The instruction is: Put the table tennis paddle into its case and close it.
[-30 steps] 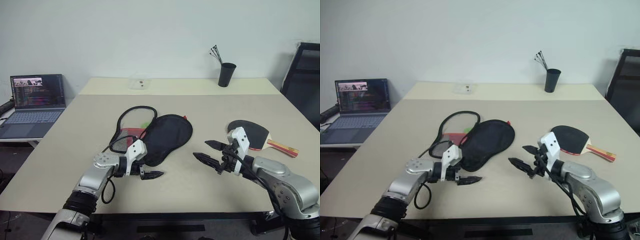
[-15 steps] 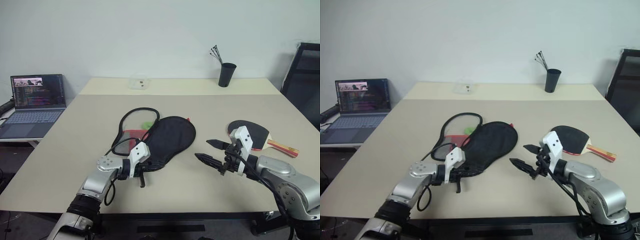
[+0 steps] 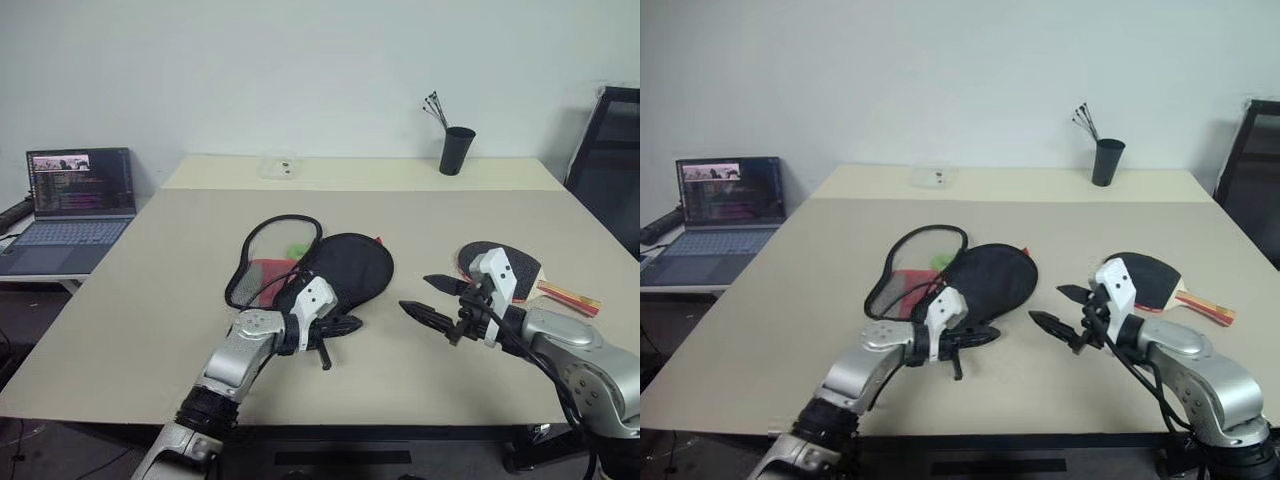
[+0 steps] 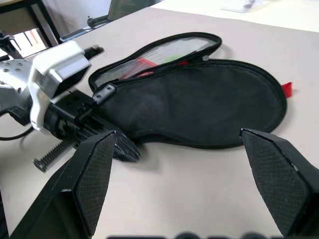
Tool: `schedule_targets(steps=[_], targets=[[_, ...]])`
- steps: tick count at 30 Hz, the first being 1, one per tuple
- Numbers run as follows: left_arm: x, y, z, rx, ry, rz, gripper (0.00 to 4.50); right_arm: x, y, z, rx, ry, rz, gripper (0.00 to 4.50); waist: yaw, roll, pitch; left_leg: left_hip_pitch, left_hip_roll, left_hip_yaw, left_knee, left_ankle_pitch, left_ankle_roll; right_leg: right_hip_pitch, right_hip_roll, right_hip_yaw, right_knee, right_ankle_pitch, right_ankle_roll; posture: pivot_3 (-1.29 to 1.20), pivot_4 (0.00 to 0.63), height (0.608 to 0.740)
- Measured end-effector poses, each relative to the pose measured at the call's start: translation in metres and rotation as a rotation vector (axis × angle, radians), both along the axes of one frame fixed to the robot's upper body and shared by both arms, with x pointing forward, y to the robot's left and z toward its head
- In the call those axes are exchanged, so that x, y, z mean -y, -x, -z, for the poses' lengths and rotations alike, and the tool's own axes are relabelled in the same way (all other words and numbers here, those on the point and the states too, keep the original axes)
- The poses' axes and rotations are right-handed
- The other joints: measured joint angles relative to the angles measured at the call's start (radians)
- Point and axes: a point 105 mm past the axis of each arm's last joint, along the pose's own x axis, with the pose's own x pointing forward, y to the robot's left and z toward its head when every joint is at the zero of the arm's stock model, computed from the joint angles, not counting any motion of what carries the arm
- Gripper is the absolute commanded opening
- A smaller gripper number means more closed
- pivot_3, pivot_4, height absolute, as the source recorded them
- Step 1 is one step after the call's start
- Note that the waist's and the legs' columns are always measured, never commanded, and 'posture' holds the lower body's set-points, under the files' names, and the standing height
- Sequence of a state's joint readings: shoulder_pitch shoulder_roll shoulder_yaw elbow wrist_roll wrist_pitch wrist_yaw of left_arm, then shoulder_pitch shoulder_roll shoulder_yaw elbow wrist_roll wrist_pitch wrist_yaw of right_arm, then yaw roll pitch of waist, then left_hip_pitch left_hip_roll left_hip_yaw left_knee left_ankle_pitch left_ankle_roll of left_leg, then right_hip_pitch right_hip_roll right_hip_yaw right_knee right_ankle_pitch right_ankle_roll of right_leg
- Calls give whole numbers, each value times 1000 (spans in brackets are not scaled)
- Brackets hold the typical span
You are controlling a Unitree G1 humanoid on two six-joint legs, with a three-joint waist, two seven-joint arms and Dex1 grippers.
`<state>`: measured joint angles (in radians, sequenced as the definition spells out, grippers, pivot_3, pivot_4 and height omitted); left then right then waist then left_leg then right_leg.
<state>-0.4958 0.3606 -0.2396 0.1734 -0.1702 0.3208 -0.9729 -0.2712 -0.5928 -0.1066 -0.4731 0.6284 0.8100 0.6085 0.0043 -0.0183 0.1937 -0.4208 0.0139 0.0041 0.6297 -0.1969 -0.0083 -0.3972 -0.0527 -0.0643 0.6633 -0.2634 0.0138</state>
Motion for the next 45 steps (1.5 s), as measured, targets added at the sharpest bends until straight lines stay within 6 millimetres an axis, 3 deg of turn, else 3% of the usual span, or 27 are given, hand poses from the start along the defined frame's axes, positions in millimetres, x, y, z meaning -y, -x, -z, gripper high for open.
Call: schedule_targets(steps=[1,4,7,15,16,20,27,31,36,41,45], targets=[[-4,-1,-1,11,-5,-7,43,2,1,1,-5,1,8,4360,-1,0,0,0,0,0,0,0,0,0,0,0,0,0,0,0,150,740],[-22,-8,-7,36,-9,-54,646,7,2,5,-18,1,25,4360,-1,0,0,0,1,-1,0,0,0,0,0,-1,1,0,0,0,150,740],[-34,-9,-10,40,1,-85,1639,7,3,7,-22,2,31,4360,-1,0,0,2,1,-1,0,0,0,1,0,-1,1,0,0,0,150,740],[-37,-2,-1,15,-1,-95,4472,7,3,6,-17,3,38,4360,1,0,0,2,0,-1,0,0,0,2,-1,0,0,0,0,0,150,740],[-38,-4,0,23,-11,-105,4490,7,3,6,-17,3,38,4360,2,0,0,2,0,-1,0,0,0,2,-1,-1,0,0,0,0,150,740],[-49,-15,13,60,-88,-183,4490,7,3,6,-18,2,38,4360,2,0,0,2,0,-1,0,0,0,2,-1,-1,1,0,0,0,150,740],[-44,-19,13,91,-123,-145,4490,6,4,6,-18,-8,36,4360,5,0,-1,6,0,-1,1,0,0,7,-1,-1,0,0,0,0,150,740],[-41,-17,13,99,-131,-118,3615,4,5,4,-9,-8,37,4360,6,0,-1,6,0,-2,1,0,0,7,-1,-1,0,0,0,0,150,740],[-37,-11,15,88,-143,-77,1911,5,4,5,-12,-9,45,4360,6,0,-1,6,0,-2,1,0,0,7,-2,-1,0,1,1,0,150,740],[-47,-9,13,75,-149,-121,191,6,5,6,-15,-11,50,4360,0,0,-1,6,2,-2,0,0,0,7,-2,-1,-1,1,0,0,150,740],[-51,-9,12,67,-143,-159,51,6,4,5,-13,-12,53,4360,-1,0,-1,6,3,-2,0,0,0,6,-1,-2,-1,1,0,0,150,740]])
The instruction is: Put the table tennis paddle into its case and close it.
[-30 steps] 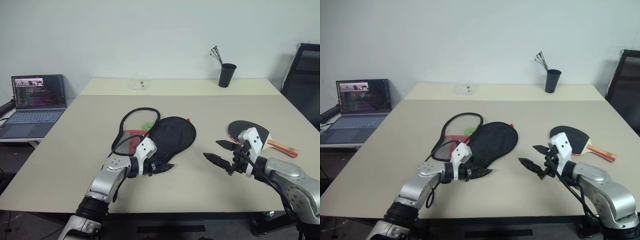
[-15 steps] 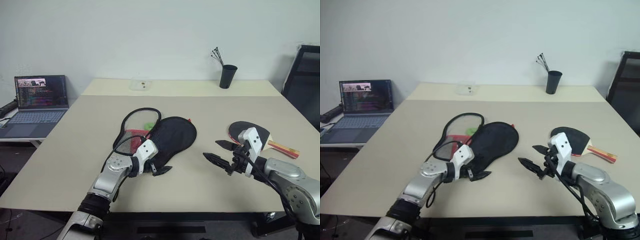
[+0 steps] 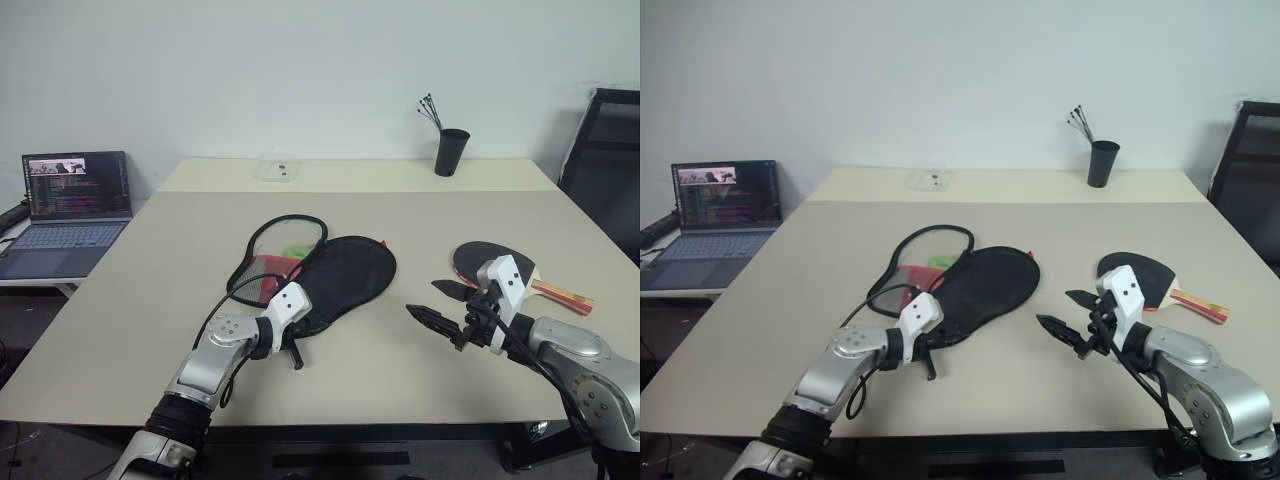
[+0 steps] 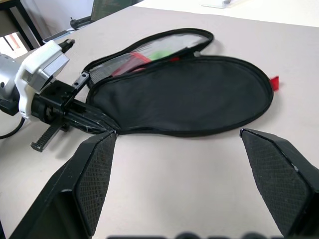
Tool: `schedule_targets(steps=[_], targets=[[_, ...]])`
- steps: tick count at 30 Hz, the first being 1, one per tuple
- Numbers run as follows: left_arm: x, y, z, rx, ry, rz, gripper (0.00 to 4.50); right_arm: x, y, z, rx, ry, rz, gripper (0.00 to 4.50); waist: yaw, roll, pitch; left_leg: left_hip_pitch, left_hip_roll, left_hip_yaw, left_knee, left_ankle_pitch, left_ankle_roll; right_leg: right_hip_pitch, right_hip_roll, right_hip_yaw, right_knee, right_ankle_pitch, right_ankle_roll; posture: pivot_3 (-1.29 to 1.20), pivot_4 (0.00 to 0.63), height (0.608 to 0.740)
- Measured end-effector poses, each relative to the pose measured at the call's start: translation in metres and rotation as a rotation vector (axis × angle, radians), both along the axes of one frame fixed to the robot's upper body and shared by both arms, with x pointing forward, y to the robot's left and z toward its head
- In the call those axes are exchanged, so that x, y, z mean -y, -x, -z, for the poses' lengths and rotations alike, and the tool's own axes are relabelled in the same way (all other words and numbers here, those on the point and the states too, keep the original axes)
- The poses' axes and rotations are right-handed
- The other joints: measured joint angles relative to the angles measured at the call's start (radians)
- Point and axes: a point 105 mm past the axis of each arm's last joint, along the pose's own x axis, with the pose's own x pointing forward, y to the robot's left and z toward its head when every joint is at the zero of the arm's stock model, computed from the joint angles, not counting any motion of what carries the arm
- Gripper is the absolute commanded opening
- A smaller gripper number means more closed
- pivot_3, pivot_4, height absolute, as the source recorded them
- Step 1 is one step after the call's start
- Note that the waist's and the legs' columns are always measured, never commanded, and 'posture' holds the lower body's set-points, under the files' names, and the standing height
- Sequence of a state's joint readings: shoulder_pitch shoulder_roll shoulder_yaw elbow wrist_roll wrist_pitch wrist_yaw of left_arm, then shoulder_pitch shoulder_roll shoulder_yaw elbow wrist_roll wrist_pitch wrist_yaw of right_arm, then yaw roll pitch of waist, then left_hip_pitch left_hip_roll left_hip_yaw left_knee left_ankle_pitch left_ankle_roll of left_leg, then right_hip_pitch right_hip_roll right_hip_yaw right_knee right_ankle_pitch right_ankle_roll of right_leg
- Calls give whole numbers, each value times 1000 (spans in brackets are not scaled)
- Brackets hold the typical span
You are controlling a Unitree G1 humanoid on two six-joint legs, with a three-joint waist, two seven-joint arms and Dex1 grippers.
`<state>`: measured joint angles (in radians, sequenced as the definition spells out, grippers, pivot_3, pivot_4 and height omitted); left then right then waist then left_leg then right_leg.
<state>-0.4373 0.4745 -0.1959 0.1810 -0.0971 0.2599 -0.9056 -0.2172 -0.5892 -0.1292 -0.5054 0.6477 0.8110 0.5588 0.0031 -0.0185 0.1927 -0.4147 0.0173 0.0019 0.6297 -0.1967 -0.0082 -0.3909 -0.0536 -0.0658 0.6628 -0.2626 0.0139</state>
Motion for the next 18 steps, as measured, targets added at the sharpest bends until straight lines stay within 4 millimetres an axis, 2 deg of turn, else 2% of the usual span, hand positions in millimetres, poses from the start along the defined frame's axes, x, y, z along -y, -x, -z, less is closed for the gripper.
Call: schedule_targets(steps=[3,6,12,18], targets=[[3,-2,0,-21,26,-29,51,0,0,0,0,0,1,4360,0,0,0,0,0,0,0,0,0,0,0,0,0,0,0,0,150,740],[13,-6,-1,-53,70,-60,51,1,-1,0,0,0,1,4360,7,0,0,0,-2,0,1,0,0,0,0,0,0,1,1,0,150,740],[52,-20,-12,-94,137,-70,51,1,-2,-3,9,4,-3,4360,20,-1,0,-4,-5,2,2,0,1,0,-1,0,-6,2,4,0,150,740],[80,-21,-7,-157,153,-55,51,6,-2,-4,11,29,4,4360,20,-1,0,-5,-5,1,0,-1,2,0,0,0,-6,1,5,0,150,740]])
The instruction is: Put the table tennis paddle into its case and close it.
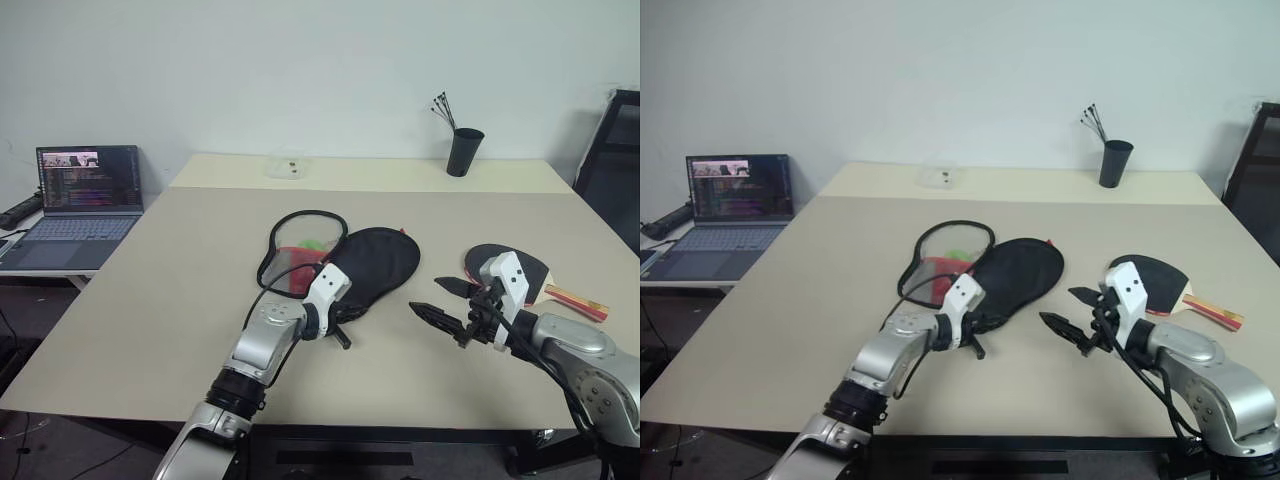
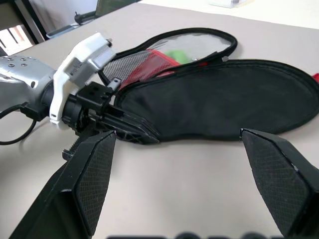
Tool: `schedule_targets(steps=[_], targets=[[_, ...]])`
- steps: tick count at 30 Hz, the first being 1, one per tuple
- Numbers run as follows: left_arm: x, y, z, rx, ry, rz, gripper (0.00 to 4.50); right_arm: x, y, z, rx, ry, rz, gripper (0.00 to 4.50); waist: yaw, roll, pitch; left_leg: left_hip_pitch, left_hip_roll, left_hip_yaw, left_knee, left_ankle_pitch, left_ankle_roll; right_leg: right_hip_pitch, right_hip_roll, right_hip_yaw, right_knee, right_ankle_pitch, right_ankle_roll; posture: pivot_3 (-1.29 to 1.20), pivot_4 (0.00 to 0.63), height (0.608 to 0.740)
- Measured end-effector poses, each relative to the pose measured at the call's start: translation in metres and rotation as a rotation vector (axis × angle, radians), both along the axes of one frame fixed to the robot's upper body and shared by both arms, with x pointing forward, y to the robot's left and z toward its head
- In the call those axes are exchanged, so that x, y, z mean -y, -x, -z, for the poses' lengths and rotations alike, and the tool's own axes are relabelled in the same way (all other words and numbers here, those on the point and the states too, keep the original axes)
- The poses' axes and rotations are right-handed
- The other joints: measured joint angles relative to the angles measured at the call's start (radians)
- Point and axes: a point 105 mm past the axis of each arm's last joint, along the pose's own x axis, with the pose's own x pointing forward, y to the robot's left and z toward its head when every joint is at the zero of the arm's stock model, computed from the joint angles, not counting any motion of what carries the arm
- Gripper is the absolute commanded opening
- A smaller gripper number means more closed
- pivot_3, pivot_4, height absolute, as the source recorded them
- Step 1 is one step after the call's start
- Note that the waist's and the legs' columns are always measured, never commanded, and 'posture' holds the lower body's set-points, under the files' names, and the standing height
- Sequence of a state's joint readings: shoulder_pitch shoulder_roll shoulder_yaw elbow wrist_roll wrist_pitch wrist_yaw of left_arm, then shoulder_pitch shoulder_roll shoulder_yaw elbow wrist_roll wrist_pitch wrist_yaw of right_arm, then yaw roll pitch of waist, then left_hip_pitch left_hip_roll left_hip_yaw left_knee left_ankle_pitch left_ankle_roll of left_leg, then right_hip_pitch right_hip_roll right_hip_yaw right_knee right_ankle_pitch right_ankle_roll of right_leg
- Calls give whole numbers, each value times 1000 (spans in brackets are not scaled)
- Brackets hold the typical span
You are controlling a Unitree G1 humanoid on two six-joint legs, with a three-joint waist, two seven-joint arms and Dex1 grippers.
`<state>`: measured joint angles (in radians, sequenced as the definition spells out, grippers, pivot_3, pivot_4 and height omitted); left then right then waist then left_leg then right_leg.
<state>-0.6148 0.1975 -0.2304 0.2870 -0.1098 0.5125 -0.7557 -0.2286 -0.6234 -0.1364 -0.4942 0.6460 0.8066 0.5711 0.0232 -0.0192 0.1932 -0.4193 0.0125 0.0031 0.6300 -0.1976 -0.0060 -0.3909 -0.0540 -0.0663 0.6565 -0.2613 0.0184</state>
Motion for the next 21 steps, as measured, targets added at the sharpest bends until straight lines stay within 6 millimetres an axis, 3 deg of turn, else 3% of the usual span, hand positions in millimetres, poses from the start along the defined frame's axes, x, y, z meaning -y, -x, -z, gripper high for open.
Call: schedule_targets(steps=[13,18,21], targets=[[35,-14,-7,-39,81,-100,51,3,1,1,-2,10,-3,4360,0,-1,0,0,0,0,1,0,0,0,0,0,0,0,1,0,150,740],[36,-12,-9,-42,97,-75,1325,4,0,3,-8,7,-1,4360,-2,-1,0,0,0,0,1,0,0,0,0,0,0,0,1,0,150,740],[31,-11,-10,-27,95,-62,2408,5,-2,2,-6,9,2,4360,-2,-1,0,0,0,1,1,0,0,0,0,0,0,0,1,0,150,740]])
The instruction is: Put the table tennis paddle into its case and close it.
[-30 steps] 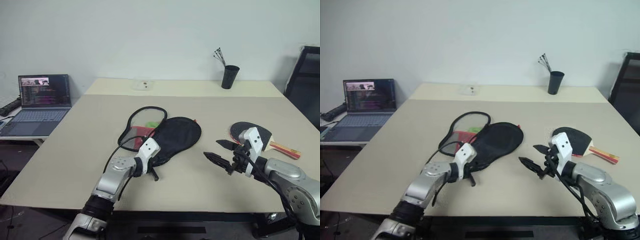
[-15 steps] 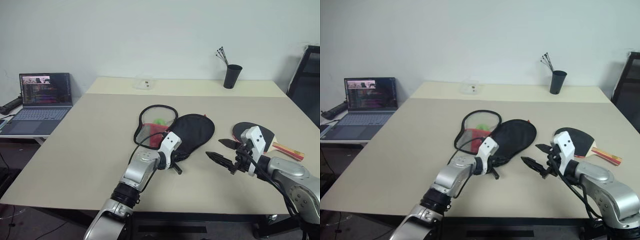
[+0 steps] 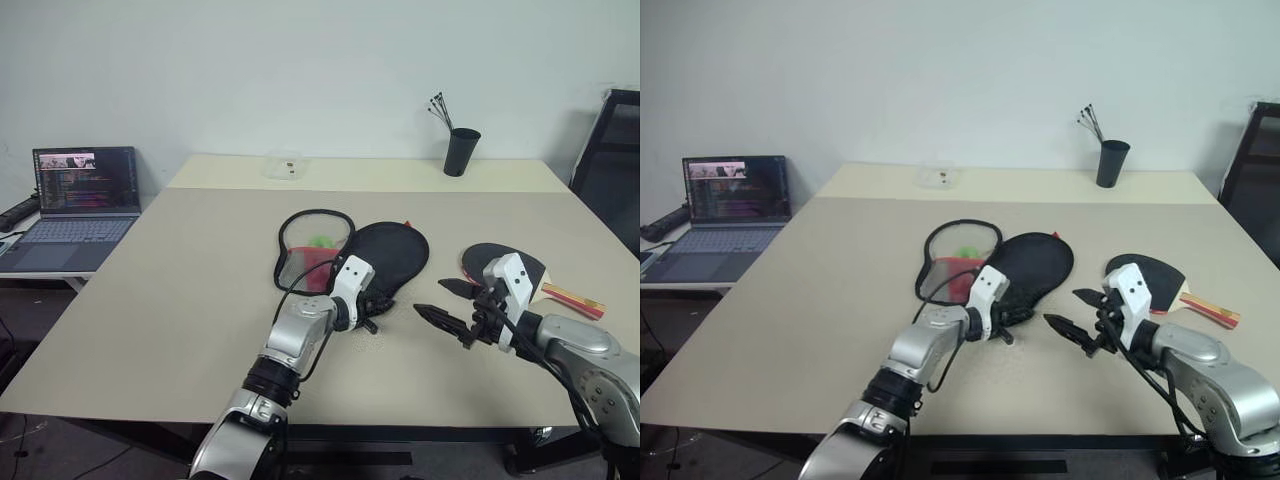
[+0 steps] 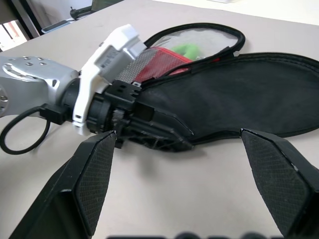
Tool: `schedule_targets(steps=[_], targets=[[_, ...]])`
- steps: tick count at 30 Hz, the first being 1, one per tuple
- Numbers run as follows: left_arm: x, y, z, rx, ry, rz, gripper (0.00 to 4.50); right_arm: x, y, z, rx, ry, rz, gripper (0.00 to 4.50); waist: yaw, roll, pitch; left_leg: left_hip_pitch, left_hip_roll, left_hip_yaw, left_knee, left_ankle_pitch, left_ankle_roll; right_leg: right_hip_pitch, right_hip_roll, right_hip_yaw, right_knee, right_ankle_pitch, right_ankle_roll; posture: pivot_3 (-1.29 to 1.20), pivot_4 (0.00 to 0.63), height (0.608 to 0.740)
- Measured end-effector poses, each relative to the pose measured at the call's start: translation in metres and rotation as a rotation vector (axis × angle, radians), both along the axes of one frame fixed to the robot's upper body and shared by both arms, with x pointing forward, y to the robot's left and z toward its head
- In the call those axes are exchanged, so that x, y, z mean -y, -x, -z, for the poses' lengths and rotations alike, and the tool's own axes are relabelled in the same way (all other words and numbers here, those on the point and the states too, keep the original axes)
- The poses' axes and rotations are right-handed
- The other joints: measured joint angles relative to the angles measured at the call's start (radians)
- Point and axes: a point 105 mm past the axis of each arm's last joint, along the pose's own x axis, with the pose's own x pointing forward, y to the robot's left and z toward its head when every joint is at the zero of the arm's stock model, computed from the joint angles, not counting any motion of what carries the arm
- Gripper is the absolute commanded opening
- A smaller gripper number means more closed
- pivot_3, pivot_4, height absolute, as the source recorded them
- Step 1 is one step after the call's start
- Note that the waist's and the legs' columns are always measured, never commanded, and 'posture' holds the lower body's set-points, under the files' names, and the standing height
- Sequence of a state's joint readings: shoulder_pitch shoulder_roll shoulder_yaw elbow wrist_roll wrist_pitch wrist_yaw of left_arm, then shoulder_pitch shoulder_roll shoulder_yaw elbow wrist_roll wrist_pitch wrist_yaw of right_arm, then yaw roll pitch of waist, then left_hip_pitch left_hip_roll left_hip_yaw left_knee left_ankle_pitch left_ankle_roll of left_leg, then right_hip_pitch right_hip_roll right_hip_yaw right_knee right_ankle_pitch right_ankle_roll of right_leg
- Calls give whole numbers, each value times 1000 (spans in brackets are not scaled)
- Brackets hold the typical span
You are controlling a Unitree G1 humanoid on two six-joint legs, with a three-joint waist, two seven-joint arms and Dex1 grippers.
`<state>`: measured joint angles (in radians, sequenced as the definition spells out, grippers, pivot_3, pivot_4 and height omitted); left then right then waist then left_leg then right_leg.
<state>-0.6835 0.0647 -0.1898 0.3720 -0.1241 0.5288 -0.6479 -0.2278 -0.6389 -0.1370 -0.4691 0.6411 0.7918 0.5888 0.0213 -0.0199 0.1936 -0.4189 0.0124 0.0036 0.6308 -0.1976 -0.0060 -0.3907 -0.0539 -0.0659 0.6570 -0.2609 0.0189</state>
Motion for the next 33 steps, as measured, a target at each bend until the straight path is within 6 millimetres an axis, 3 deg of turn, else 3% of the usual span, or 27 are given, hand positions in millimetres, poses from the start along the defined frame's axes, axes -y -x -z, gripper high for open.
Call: schedule_targets(steps=[5,6,10,14,22,29,33], targets=[[-15,4,-4,51,-12,-2,4279,0,-5,-4,10,-1,2,4360,-1,0,0,0,0,0,0,0,0,0,0,0,0,0,0,0,150,740],[-21,7,-5,64,-13,1,4464,0,-6,-6,14,-4,2,4360,-3,0,0,0,1,0,0,0,0,0,0,0,0,0,0,0,150,740],[-51,24,-6,75,34,21,4464,-4,-15,-10,21,-42,10,4360,-9,0,0,1,2,0,-1,0,0,0,0,0,1,0,-1,0,150,740],[-93,31,-21,118,82,-12,4494,-17,-25,-7,-3,-82,11,4430,-13,0,0,2,2,-1,0,0,0,0,-1,0,2,0,-1,0,150,740],[-160,23,-56,259,83,-147,4494,-41,-59,28,-150,-75,137,4430,-15,0,0,1,1,1,-1,0,0,-1,0,1,2,0,-1,0,150,740],[-170,20,-60,274,82,-172,4494,-36,-83,66,-287,-21,332,4430,-10,0,0,0,0,2,-1,0,0,-2,-1,2,2,0,-1,0,150,740],[-170,20,-62,280,79,-173,4494,-44,-84,67,-282,-21,334,4430,-17,0,0,1,2,1,-1,0,0,-2,0,2,4,0,-1,0,150,740]])
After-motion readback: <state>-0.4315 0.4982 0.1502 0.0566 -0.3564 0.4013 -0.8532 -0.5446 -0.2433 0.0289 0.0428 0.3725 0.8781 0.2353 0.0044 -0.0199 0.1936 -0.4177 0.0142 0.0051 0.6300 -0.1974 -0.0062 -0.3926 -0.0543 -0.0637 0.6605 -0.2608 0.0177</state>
